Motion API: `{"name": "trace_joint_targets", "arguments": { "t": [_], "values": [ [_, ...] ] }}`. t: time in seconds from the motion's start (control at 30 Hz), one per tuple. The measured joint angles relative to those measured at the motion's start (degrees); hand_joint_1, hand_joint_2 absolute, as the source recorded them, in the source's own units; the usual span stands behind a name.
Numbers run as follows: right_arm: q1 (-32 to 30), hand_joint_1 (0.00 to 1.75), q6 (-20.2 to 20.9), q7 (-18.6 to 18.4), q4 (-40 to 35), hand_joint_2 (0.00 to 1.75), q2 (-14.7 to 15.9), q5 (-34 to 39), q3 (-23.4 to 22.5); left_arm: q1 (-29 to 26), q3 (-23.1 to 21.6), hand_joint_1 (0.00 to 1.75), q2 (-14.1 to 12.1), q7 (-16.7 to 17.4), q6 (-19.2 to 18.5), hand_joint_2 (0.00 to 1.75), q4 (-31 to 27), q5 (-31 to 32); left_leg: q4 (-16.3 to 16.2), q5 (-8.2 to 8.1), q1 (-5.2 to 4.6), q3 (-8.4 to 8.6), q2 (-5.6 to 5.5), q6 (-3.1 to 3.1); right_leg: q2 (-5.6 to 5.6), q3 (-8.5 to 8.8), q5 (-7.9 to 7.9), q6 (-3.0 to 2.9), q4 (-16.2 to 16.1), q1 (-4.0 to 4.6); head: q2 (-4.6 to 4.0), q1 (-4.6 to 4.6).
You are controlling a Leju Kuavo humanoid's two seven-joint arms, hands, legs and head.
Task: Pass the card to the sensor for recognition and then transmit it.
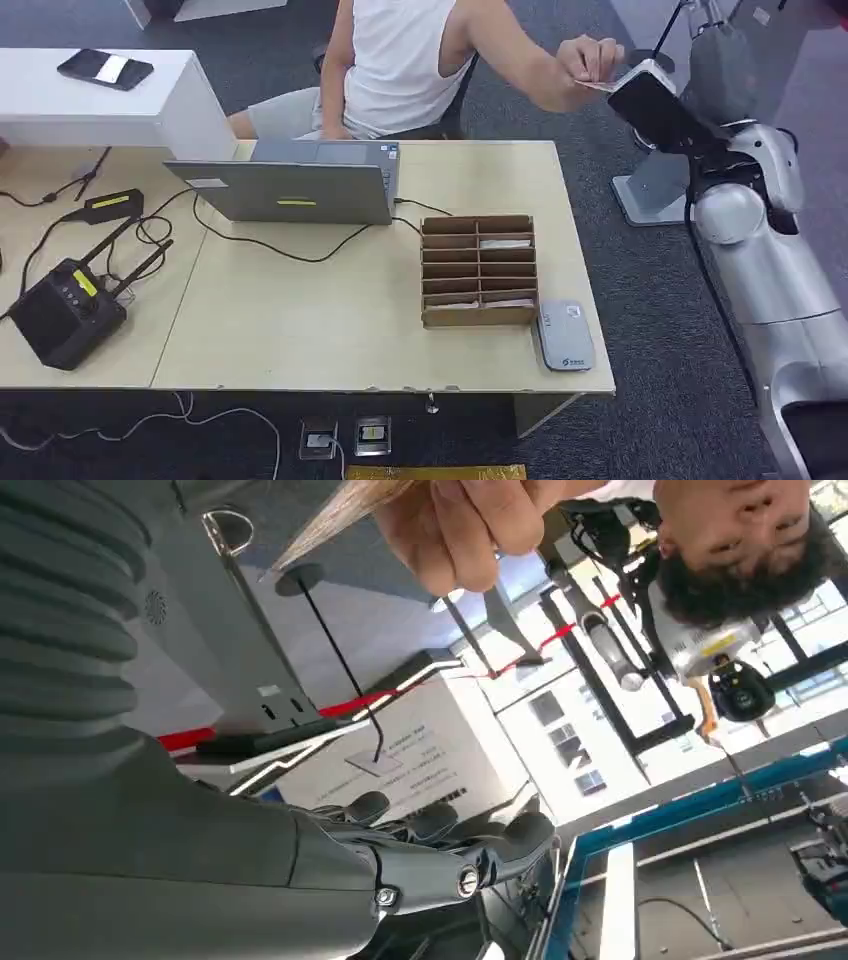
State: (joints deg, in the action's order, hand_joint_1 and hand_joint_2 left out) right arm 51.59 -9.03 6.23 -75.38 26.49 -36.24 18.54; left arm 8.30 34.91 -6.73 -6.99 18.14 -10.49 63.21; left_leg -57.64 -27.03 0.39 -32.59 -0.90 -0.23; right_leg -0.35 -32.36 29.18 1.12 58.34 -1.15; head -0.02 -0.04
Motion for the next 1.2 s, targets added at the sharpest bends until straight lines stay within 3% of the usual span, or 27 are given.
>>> {"name": "trace_joint_targets", "arguments": {
  "t": [0.07, 0.1, 0.13, 0.57, 1.2],
  "values": [
    [-0.01, 0.00, 0.94, -0.11, 0.00, 1.75, -0.11, -0.24, 0.17, 0.03, 0.00, 0.00, -0.04, 0.00, -0.04, 1.75, 0.00, 0.07, 0.00, 0.00, 0.00, 0.00, 0.01, 0.00, 0.01, -0.01, 0.00, 0.00, 0.00, 0.00, 0.00, 0.02],
    [-0.03, 1.59, 1.51, -0.18, 0.00, 1.75, -0.13, -0.33, 0.30, 0.03, 0.00, 0.00, -0.07, 0.00, -0.09, 1.75, 0.00, 0.18, 0.00, 0.00, 0.00, 0.00, 0.01, 0.00, 0.01, -0.01, 0.00, 0.00, 0.00, 0.00, 0.00, 0.02],
    [-0.10, 1.75, 2.12, -0.24, 0.00, 1.75, -0.18, -0.39, 0.42, 0.03, 0.00, 0.00, -0.11, 0.00, -0.17, 1.75, 0.00, 0.22, 0.00, 0.00, 0.00, 0.00, 0.01, 0.00, 0.01, -0.01, 0.00, 0.00, 0.00, 0.00, 0.00, 0.02],
    [-0.61, 1.75, 6.06, -0.70, 0.00, 1.75, -0.53, -0.42, 1.97, 0.02, 0.00, 0.00, -0.57, 0.00, -0.31, 1.75, 0.00, 0.24, 0.00, 0.00, 0.00, 0.01, 0.01, 0.00, 0.02, -0.02, 0.00, 0.00, 0.00, 0.00, 0.00, 0.00],
    [-3.74, 1.75, 8.53, -0.39, 0.61, 1.75, -0.55, 1.53, 2.60, -0.03, 0.02, 0.00, -0.85, 0.00, -0.22, 1.75, 0.02, -0.46, 0.00, -0.02, 0.00, 0.01, 0.02, -0.02, 0.03, -0.02, 0.00, 0.00, 0.00, 0.00, 0.00, 0.02]
  ]
}}
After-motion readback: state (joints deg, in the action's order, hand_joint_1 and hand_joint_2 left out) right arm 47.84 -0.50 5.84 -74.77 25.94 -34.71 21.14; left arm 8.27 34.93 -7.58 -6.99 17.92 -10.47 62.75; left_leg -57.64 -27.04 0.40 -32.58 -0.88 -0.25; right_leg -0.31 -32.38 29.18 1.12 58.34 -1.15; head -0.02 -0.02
